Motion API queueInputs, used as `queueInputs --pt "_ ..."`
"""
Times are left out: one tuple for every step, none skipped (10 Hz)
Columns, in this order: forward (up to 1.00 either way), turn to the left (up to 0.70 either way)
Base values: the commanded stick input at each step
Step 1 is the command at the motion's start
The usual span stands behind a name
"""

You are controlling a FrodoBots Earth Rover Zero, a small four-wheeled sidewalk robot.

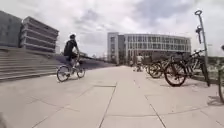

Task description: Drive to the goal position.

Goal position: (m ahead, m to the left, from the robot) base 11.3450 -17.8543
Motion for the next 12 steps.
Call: queueInputs --pt "1.00 0.00" --pt "1.00 0.00" --pt "1.00 0.00" --pt "1.00 0.00" --pt "1.00 0.00" --pt "1.00 0.00" --pt "1.00 0.00" --pt "1.00 0.00" --pt "1.00 0.00" --pt "1.00 0.00" --pt "1.00 0.00" --pt "1.00 0.00"
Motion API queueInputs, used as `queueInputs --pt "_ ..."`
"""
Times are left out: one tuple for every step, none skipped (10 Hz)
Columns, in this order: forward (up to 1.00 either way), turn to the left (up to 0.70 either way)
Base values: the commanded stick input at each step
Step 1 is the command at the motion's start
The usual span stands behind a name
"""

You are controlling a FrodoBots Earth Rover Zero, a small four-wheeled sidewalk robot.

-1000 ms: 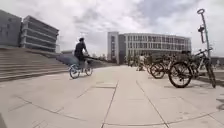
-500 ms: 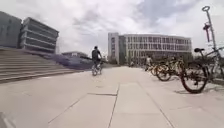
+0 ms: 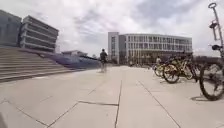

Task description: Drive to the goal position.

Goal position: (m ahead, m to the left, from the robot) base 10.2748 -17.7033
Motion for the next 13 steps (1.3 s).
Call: queueInputs --pt "1.00 0.00" --pt "1.00 0.00" --pt "1.00 0.00" --pt "1.00 0.00" --pt "1.00 0.00" --pt "1.00 0.00" --pt "1.00 0.00" --pt "1.00 0.00" --pt "1.00 0.00" --pt "1.00 0.00" --pt "1.00 0.00" --pt "1.00 0.00" --pt "1.00 0.00"
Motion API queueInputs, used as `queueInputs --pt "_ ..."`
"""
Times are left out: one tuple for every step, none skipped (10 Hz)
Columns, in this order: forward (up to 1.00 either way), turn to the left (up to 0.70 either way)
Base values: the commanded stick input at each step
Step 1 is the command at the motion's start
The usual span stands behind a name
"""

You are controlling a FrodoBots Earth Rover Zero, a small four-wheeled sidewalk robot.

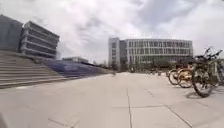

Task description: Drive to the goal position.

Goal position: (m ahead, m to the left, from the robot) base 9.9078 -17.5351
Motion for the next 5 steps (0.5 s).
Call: queueInputs --pt "1.00 0.00" --pt "1.00 0.00" --pt "1.00 0.00" --pt "1.00 0.00" --pt "1.00 0.00"
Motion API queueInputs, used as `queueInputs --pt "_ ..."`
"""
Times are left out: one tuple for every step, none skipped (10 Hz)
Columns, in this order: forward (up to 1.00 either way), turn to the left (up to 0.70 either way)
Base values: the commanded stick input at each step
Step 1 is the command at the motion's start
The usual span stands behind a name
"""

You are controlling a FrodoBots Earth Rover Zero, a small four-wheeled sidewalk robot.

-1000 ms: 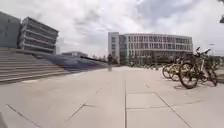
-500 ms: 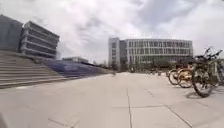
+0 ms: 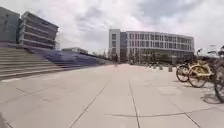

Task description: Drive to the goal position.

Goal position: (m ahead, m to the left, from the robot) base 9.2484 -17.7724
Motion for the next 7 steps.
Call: queueInputs --pt "1.00 0.00" --pt "1.00 0.00" --pt "1.00 0.00" --pt "1.00 0.00" --pt "1.00 -0.08" --pt "1.00 -0.30" --pt "1.00 -0.34"
